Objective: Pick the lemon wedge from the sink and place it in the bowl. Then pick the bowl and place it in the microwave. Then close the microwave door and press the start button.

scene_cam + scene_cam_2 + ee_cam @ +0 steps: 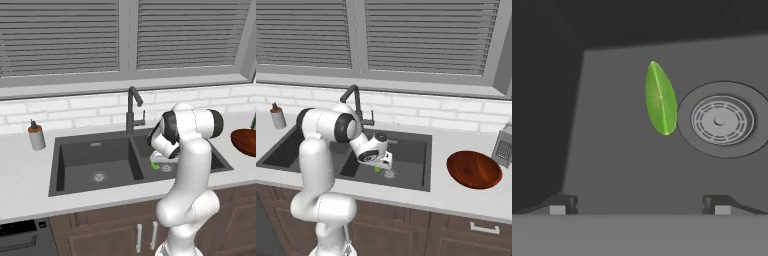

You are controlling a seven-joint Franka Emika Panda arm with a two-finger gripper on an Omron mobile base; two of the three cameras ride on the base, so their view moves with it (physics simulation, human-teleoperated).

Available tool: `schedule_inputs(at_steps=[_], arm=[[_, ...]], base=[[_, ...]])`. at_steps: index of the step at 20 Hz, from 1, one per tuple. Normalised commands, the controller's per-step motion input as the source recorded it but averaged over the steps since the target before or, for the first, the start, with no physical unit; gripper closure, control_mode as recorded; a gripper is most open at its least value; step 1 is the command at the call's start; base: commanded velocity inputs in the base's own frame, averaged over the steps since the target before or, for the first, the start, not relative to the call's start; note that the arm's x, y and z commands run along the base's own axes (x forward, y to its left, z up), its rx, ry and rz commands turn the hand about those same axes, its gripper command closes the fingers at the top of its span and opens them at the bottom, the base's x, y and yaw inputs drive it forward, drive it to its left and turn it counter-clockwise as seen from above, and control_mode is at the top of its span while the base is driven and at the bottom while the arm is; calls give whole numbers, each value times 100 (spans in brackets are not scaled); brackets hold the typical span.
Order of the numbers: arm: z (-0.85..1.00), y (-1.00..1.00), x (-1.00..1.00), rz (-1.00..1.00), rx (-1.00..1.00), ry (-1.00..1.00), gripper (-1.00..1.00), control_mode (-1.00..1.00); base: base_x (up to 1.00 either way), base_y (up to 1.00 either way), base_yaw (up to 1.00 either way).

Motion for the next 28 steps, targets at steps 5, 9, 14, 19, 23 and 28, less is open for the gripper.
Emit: schedule_inputs(at_steps=[5, 9, 14, 19, 23, 28], arm=[[-42, 1, 63, 0, 0, 5, -100, -100], [-42, 0, 59, 0, 0, 6, -100, -100], [-35, 0, 62, 0, 0, 8, -100, -100], [-30, 0, 61, 0, 0, 9, -100, -100], [-23, 0, 52, 0, 0, 9, 100, -100], [-4, 0, 9, 0, 0, 3, 100, -100]], base=[[0, 0, 0], [0, 0, 0], [0, 0, 0], [0, 0, 0], [0, 0, 0], [0, 0, 0]])
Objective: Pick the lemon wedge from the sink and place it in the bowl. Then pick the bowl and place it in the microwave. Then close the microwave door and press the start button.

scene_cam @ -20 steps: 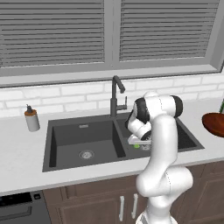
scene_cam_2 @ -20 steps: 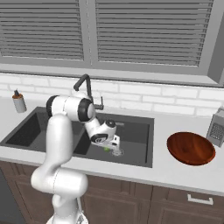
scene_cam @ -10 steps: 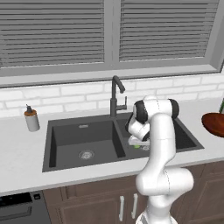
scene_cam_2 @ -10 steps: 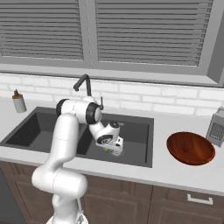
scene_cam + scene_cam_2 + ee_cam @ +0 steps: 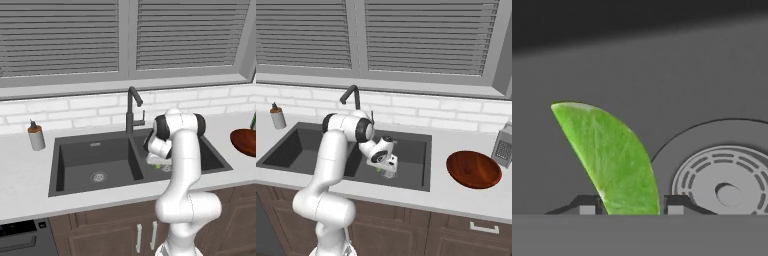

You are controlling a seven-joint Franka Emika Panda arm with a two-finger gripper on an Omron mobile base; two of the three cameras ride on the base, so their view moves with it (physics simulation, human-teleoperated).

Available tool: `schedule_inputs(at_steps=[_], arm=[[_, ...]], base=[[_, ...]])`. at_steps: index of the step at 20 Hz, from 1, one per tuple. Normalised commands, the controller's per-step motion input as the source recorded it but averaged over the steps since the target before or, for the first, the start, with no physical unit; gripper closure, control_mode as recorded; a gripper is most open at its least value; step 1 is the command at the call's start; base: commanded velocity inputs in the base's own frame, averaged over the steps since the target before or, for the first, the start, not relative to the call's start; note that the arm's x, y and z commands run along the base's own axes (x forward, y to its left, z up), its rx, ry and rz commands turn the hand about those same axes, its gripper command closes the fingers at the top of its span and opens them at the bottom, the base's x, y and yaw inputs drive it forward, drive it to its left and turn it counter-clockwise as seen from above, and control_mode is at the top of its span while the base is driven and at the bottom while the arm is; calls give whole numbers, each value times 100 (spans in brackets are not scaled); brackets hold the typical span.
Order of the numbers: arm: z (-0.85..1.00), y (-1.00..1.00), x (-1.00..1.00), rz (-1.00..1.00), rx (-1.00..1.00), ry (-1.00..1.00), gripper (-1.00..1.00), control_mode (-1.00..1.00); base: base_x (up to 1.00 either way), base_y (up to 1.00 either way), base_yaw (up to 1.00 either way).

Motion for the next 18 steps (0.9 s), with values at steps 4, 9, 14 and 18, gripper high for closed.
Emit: schedule_inputs(at_steps=[4, 9, 14, 18], arm=[[38, -12, -13, 0, 3, -1, 100, -100], [100, -31, -39, 1, 1, -11, 100, -100], [100, -39, -47, 6, -14, -8, 100, -100], [99, -46, -37, 2, -26, -5, 100, -100]], base=[[0, 0, 0], [0, 0, 0], [0, 0, 0], [0, 0, 0]])
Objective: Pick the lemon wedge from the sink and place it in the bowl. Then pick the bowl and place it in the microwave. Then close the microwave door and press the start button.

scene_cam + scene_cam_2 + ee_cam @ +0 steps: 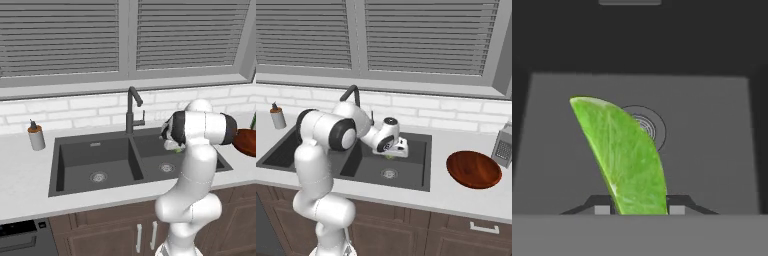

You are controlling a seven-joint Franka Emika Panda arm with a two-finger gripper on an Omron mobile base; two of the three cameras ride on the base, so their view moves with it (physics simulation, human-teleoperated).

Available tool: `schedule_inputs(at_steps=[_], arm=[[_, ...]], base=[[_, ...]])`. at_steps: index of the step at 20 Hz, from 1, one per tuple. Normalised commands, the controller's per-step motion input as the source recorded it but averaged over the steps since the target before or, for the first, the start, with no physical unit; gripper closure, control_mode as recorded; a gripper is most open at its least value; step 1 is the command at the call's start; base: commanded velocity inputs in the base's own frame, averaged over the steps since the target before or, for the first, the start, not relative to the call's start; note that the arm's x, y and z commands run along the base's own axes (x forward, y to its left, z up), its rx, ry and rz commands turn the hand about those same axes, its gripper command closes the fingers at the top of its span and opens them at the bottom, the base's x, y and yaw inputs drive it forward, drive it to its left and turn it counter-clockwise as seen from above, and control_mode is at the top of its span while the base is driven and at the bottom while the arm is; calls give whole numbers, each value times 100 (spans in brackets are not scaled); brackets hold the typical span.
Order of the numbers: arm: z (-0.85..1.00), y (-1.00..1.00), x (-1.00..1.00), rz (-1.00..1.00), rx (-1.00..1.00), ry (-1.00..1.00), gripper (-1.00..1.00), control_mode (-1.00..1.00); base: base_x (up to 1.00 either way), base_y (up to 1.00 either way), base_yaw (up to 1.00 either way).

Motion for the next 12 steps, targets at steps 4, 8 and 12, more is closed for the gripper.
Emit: schedule_inputs(at_steps=[4, 8, 12], arm=[[100, -54, -31, 0, -25, -5, 100, -100], [100, -71, -33, 0, -11, 0, 100, -100], [100, -78, -24, 0, -5, 2, 100, -100]], base=[[0, 0, 0], [0, 0, 0], [0, 0, 0]])
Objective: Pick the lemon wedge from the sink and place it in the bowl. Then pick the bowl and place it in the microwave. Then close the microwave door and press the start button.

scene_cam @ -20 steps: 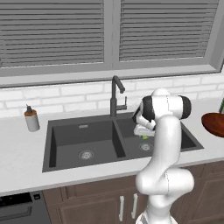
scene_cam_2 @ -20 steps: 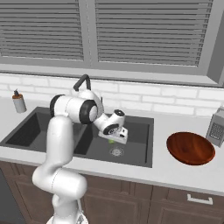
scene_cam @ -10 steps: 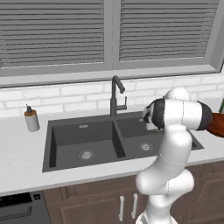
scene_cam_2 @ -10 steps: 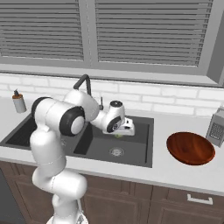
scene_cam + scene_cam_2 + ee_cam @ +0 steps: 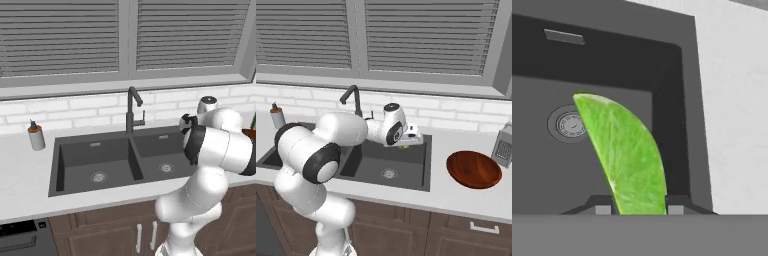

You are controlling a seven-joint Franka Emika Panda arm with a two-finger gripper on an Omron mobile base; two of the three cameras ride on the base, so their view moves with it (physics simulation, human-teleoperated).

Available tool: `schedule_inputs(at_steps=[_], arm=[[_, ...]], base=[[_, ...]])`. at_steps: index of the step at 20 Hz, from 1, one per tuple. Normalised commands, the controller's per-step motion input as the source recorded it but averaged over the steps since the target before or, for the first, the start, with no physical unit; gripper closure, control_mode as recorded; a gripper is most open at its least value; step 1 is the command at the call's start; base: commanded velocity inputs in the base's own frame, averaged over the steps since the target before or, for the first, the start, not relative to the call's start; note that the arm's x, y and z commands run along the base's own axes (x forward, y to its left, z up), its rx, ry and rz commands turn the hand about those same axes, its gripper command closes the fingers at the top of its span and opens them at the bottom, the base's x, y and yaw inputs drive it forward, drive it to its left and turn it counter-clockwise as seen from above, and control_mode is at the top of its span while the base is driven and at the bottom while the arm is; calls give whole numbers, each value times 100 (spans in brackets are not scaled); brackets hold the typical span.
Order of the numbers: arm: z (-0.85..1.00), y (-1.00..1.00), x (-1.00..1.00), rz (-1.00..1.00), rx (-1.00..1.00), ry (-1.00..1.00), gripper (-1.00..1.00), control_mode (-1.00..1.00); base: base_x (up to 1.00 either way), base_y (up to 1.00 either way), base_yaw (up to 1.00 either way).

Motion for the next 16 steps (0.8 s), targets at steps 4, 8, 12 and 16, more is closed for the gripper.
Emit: schedule_inputs(at_steps=[4, 8, 12, 16], arm=[[58, -91, -13, 0, -2, 16, 100, -100], [8, -100, -1, -1, 0, 25, 100, -100], [-1, -100, -1, -3, -2, 27, 100, -100], [-10, -100, -1, -1, -6, 12, 100, -100]], base=[[0, 0, 0], [0, 0, 0], [0, 0, 0], [0, 0, 0]])
